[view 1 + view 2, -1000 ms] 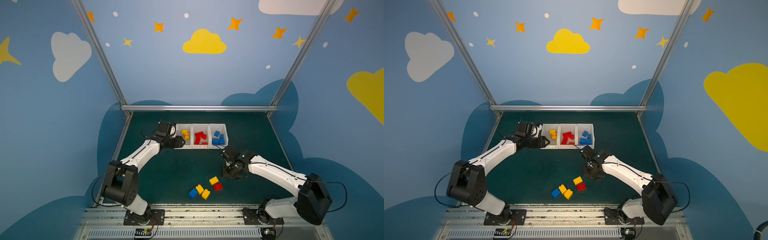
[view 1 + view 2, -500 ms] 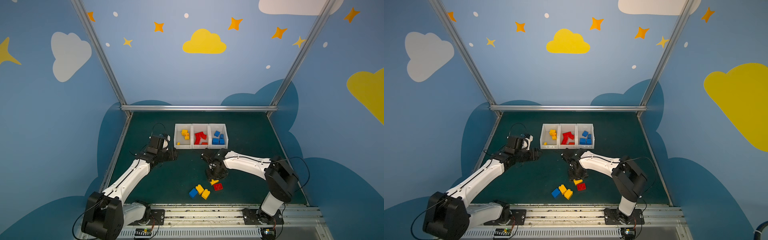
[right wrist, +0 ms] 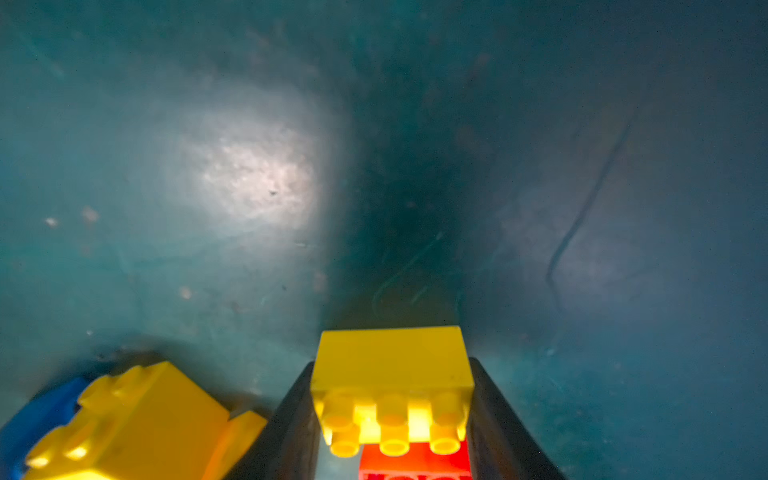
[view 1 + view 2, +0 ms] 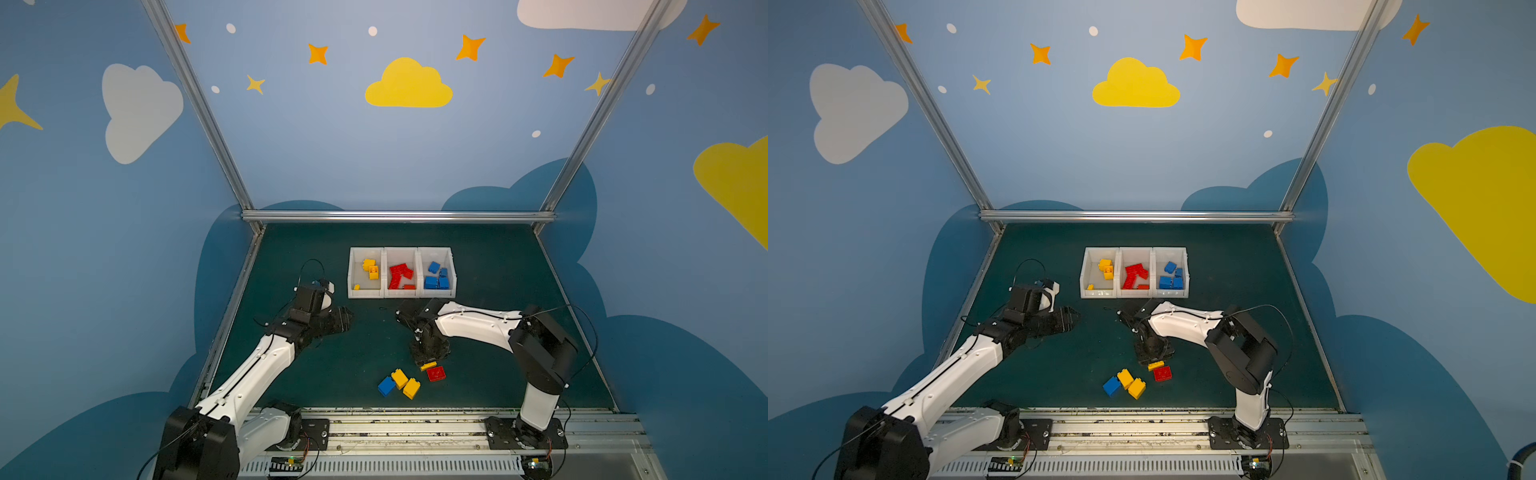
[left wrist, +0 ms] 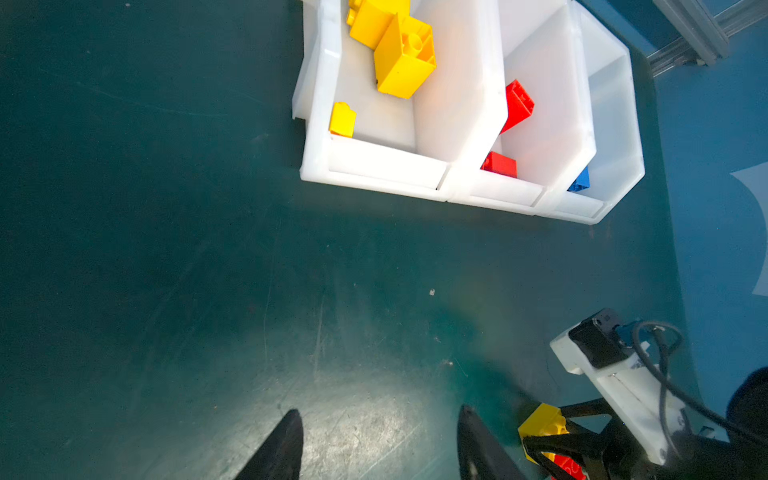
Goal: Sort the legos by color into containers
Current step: 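Grasp a yellow brick in the pile with the right gripper and lift, then carry the yellow brick with the right gripper into the yellow compartment and release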
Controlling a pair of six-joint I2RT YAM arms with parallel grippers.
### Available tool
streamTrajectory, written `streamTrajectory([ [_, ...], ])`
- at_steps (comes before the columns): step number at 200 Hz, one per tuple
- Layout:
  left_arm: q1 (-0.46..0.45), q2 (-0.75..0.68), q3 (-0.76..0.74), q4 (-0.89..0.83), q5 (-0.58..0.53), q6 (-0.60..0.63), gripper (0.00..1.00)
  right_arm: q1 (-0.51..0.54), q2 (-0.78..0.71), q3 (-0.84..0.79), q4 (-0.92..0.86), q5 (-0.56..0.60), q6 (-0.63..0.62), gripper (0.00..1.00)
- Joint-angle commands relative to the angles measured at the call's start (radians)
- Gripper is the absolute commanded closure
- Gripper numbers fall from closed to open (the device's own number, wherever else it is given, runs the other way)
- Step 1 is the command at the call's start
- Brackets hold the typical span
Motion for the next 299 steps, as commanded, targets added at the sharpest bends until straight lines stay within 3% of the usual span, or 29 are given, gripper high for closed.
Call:
streamTrajectory([
  [1, 0.003, -0.016, -0.008, 0.004, -0.004, -0.011, 0.4, 0.005, 0.02, 0.023, -0.022, 0.011, -0.006, 0.59],
  [37, 0.004, -0.04, -0.024, -0.001, -0.008, -0.016, 0.4, 0.004, 0.017, 0.078, -0.053, 0.022, -0.043, 0.63],
  [73, 0.004, -0.078, -0.05, -0.005, -0.008, -0.027, 0.4, -0.011, 0.078, 0.262, -0.103, 0.018, -0.144, 0.64],
  [179, -0.001, -0.315, -0.167, -0.08, 0.009, -0.1, 0.4, -0.137, 0.601, 1.338, -0.364, -0.015, -0.455, 0.64],
  [233, -0.002, -0.416, -0.216, -0.111, 0.016, -0.132, 0.4, -0.166, 0.533, 1.146, 0.045, -0.002, -0.51, 0.63],
  [299, -0.005, -0.424, -0.221, -0.109, 0.026, -0.138, 0.4, -0.184, 0.623, 1.288, 0.08, -0.066, -0.499, 0.61],
])
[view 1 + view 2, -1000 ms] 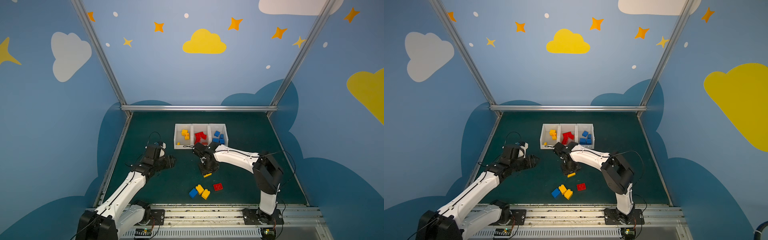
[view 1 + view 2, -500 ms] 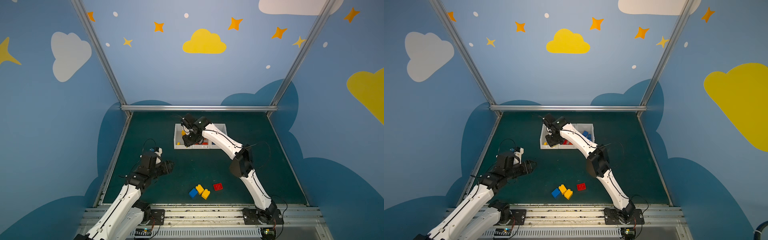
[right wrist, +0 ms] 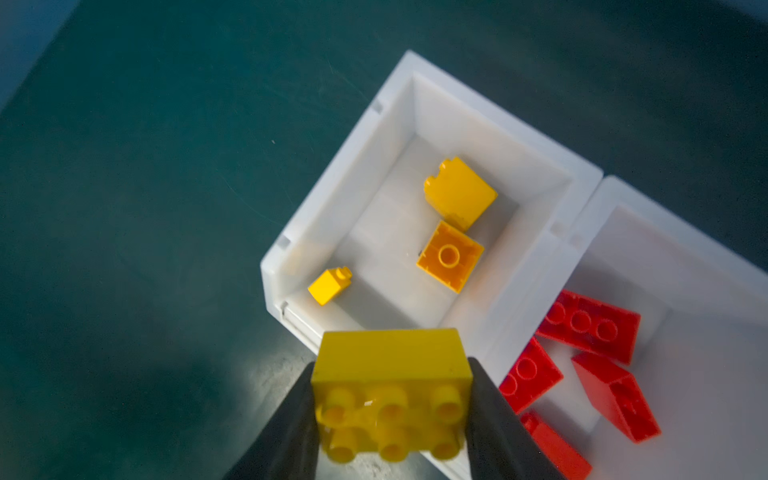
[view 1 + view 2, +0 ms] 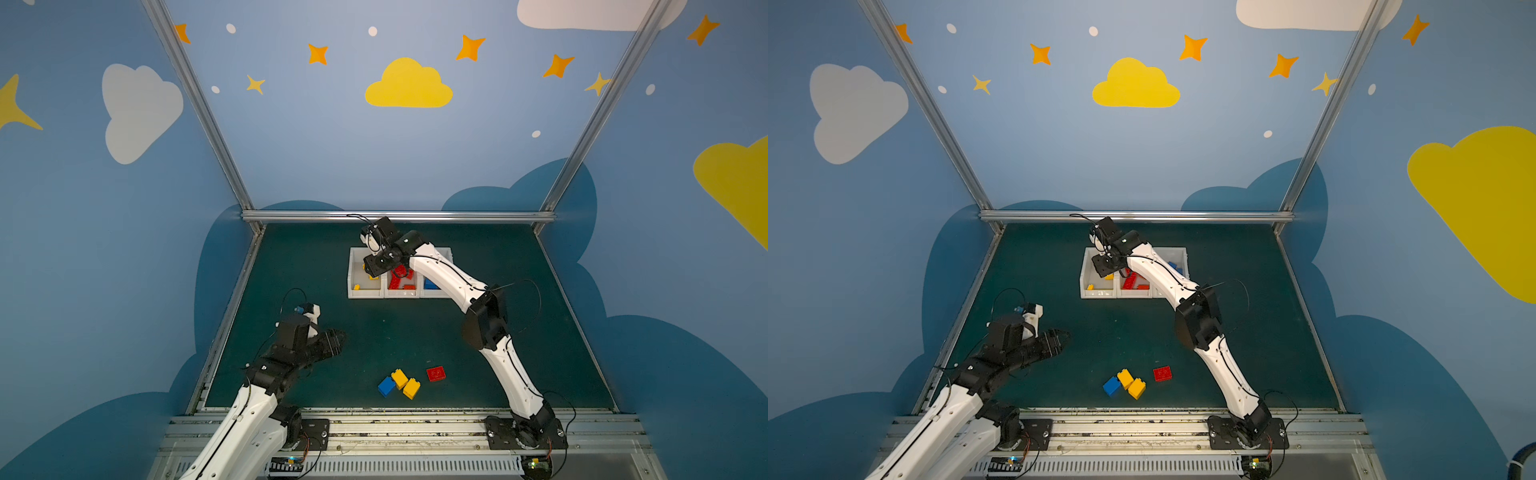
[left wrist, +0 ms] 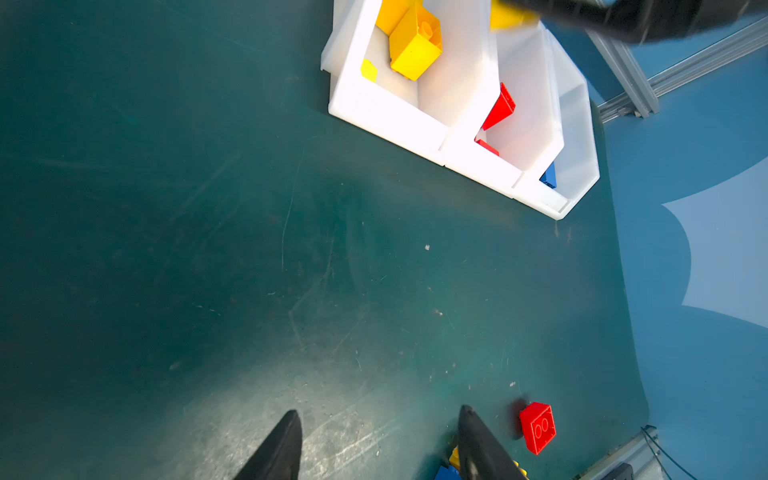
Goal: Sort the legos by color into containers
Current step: 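Carry the yellow brick with the right gripper into the yellow compartment and release, then withdraw the right gripper while the left gripper lowers onto the pile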
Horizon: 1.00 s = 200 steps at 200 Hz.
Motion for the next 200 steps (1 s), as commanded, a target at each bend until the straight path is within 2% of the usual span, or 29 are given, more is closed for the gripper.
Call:
streamTrajectory([
  [1, -0.001, -0.001, -0.003, -0.012, 0.017, -0.005, 0.4, -0.005, 0.034, 0.03, 0.053, -0.036, -0.007, 0.61],
  [33, -0.002, -0.001, -0.003, -0.012, 0.018, -0.005, 0.4, -0.007, 0.042, 0.029, 0.06, -0.043, 0.008, 0.42],
  [71, -0.003, 0.005, -0.005, -0.006, 0.02, -0.005, 0.39, -0.009, 0.031, 0.026, 0.066, -0.04, 0.008, 0.34],
  [117, -0.006, 0.004, -0.003, -0.008, 0.024, -0.003, 0.39, -0.009, -0.015, -0.013, 0.072, -0.044, 0.015, 0.33],
  [153, -0.035, 0.013, 0.006, -0.012, 0.026, 0.003, 0.39, -0.011, -0.172, -0.218, 0.15, -0.054, 0.037, 0.33],
  [175, -0.089, 0.029, 0.018, -0.017, 0.012, 0.011, 0.38, -0.013, -0.298, -0.373, 0.175, -0.043, 0.051, 0.33],
  [200, -0.187, 0.062, 0.039, -0.021, -0.036, 0.024, 0.38, -0.017, -0.435, -0.506, 0.114, -0.021, 0.109, 0.33],
])
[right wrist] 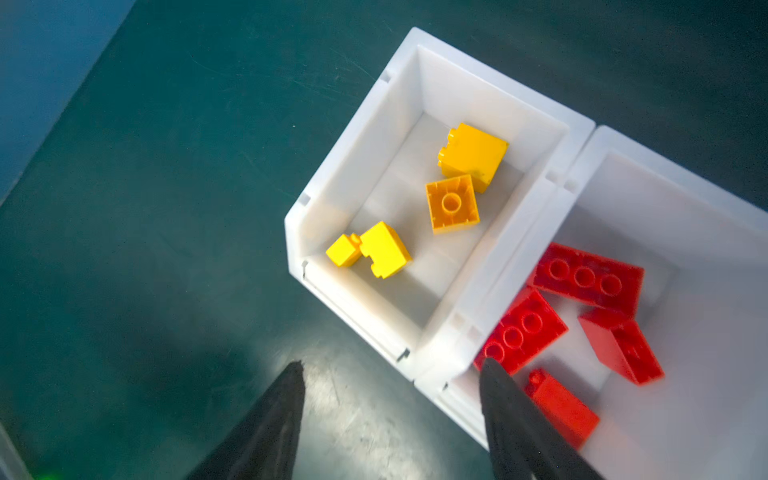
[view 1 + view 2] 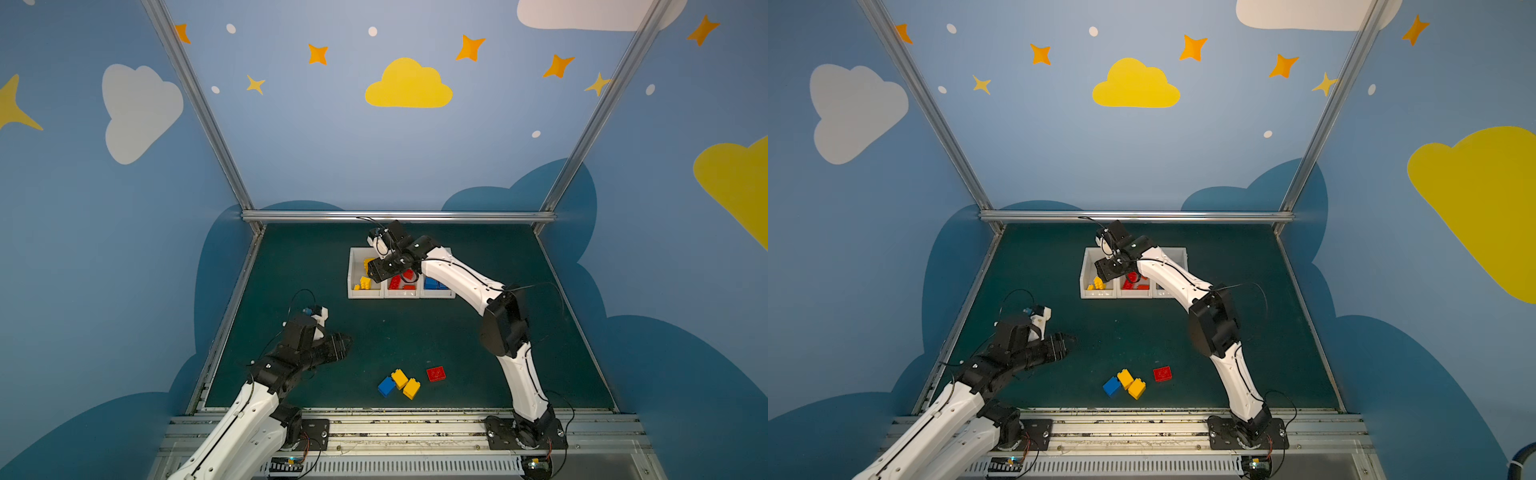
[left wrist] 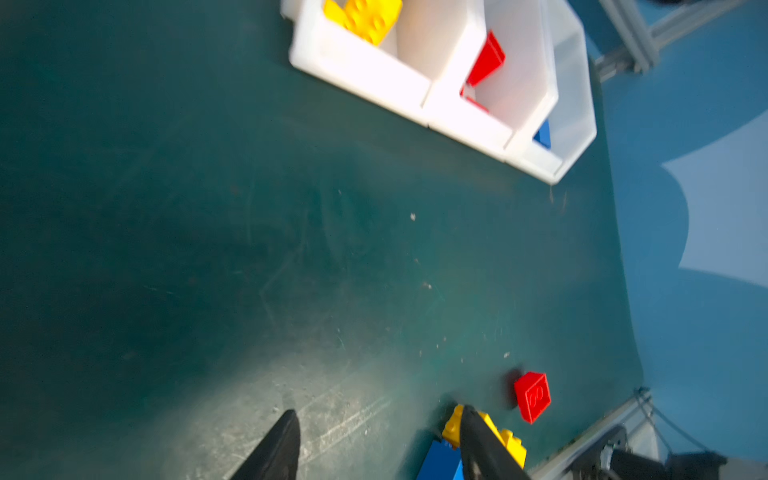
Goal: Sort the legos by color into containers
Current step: 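Withdraw the right gripper while the left gripper lowers onto the pile, then grasp the blue brick in the pile with the left gripper and lift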
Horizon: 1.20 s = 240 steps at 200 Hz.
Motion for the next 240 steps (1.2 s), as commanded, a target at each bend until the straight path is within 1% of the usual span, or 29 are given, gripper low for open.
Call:
streamTrajectory([
  [1, -0.074, 0.025, 0.04, -0.02, -0.042, 0.023, 0.38, -0.005, -0.155, -0.088, -0.022, 0.02, 0.066, 0.33],
  [10, -0.114, 0.044, 0.046, -0.018, -0.059, 0.026, 0.38, -0.005, -0.201, -0.138, -0.053, 0.034, 0.099, 0.33],
  [22, -0.165, 0.077, 0.056, -0.008, -0.077, 0.031, 0.38, -0.005, -0.262, -0.225, -0.073, 0.048, 0.114, 0.33],
  [41, -0.241, 0.147, 0.073, 0.013, -0.092, 0.047, 0.38, -0.005, -0.367, -0.393, -0.064, 0.08, 0.145, 0.33],
  [69, -0.342, 0.26, 0.111, 0.029, -0.105, 0.082, 0.37, -0.004, -0.508, -0.623, -0.042, 0.108, 0.225, 0.34],
  [106, -0.486, 0.372, 0.157, 0.014, -0.14, 0.129, 0.36, 0.0, -0.655, -0.85, -0.057, 0.121, 0.359, 0.34],
  [124, -0.53, 0.421, 0.173, -0.001, -0.156, 0.133, 0.35, 0.001, -0.72, -0.941, -0.044, 0.127, 0.406, 0.34],
  [148, -0.578, 0.475, 0.187, 0.008, -0.163, 0.137, 0.35, 0.001, -0.786, -1.004, -0.049, 0.148, 0.439, 0.34],
  [172, -0.613, 0.531, 0.202, 0.019, -0.161, 0.137, 0.35, -0.005, -0.828, -1.029, -0.053, 0.165, 0.447, 0.34],
  [188, -0.635, 0.573, 0.214, 0.019, -0.161, 0.139, 0.36, -0.006, -0.835, -1.029, -0.07, 0.171, 0.447, 0.34],
  [220, -0.674, 0.653, 0.251, -0.007, -0.196, 0.143, 0.37, -0.008, -0.836, -1.023, -0.101, 0.184, 0.449, 0.34],
  [240, -0.68, 0.695, 0.265, -0.01, -0.201, 0.148, 0.42, -0.01, -0.841, -1.031, -0.099, 0.186, 0.456, 0.34],
])
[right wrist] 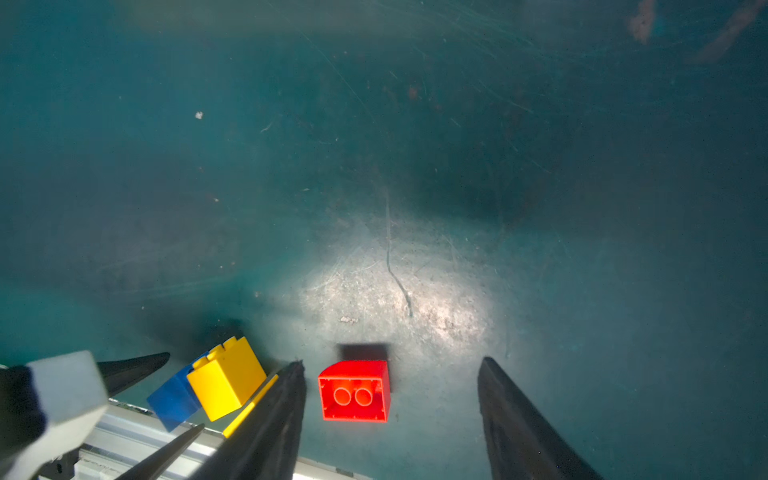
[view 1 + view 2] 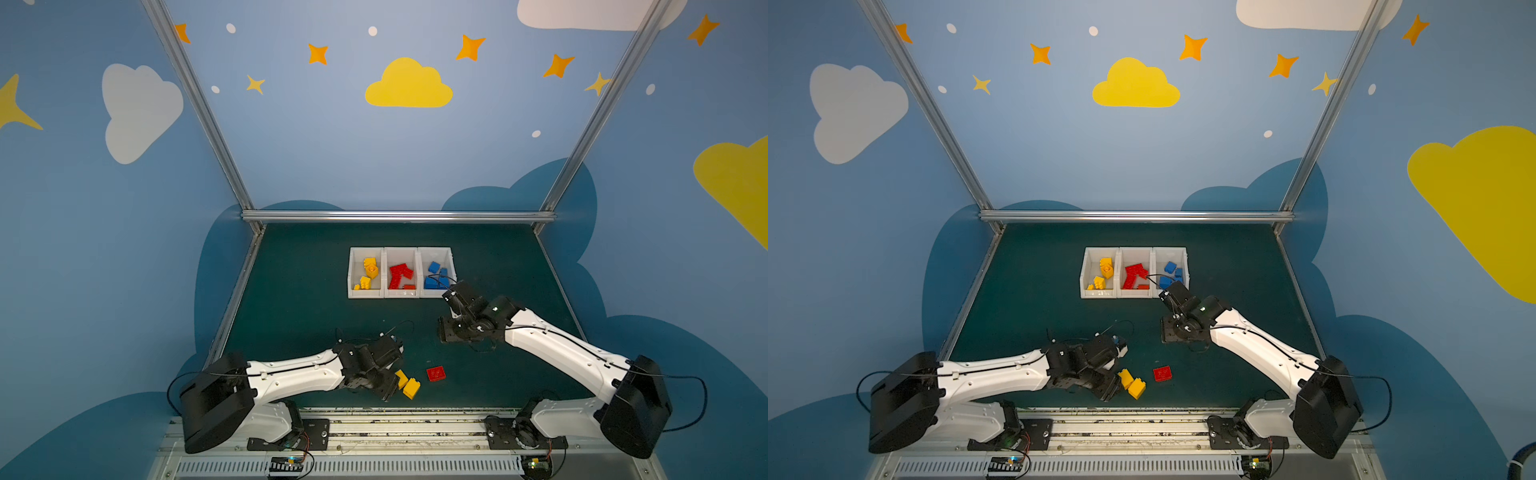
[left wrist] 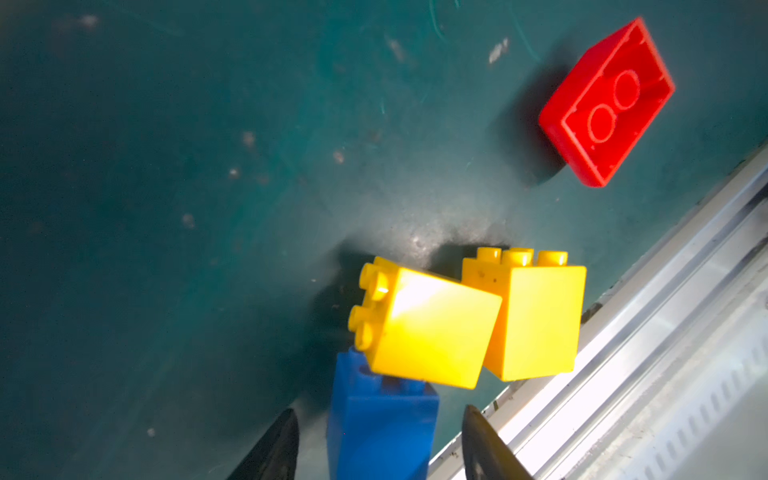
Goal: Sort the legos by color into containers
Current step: 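Grasp the blue brick in the pile with the left gripper and lift, then carry the blue brick with the left gripper into the blue compartment and release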
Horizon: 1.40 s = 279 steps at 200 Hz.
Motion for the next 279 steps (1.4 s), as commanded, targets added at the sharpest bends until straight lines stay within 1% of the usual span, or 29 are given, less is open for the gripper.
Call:
streamTrajectory([
  [1, -0.007, 0.034, 0.028, -0.026, -0.025, 0.018, 0.42, -0.005, -0.019, -0.009, -0.032, 0.022, 0.02, 0.34],
  [36, -0.009, 0.073, 0.031, -0.022, -0.033, 0.021, 0.59, -0.006, -0.032, -0.019, -0.041, 0.025, 0.039, 0.34],
  [49, -0.009, 0.078, 0.028, -0.019, -0.034, 0.018, 0.63, -0.007, -0.041, -0.025, -0.044, 0.029, 0.04, 0.34],
  [96, -0.006, 0.062, 0.076, -0.08, -0.079, 0.041, 0.67, -0.018, -0.076, -0.044, -0.057, 0.041, 0.041, 0.34],
  [127, 0.018, 0.033, 0.085, -0.068, -0.094, 0.038, 0.68, -0.031, -0.088, -0.058, -0.044, 0.051, 0.025, 0.33],
  [148, 0.048, 0.011, 0.095, -0.076, -0.094, 0.042, 0.7, -0.036, -0.101, -0.058, -0.05, 0.052, 0.032, 0.34],
  [165, 0.082, -0.022, 0.106, -0.075, -0.111, 0.044, 0.7, -0.038, -0.118, -0.062, -0.055, 0.058, 0.034, 0.34],
  [184, 0.141, -0.046, 0.136, -0.052, -0.116, 0.085, 0.69, -0.044, -0.142, -0.067, -0.066, 0.074, 0.033, 0.33],
  [202, 0.213, -0.034, 0.194, -0.019, -0.096, 0.13, 0.69, -0.046, -0.168, -0.07, -0.077, 0.092, 0.033, 0.33],
  [221, 0.277, 0.031, 0.292, 0.005, -0.065, 0.179, 0.68, -0.05, -0.201, -0.08, -0.082, 0.115, 0.034, 0.33],
  [250, 0.325, 0.206, 0.493, 0.011, -0.027, 0.244, 0.68, -0.051, -0.264, -0.113, -0.09, 0.162, 0.063, 0.33],
  [279, 0.357, 0.41, 0.746, -0.025, 0.018, 0.28, 0.68, -0.052, -0.358, -0.174, -0.074, 0.208, 0.095, 0.33],
])
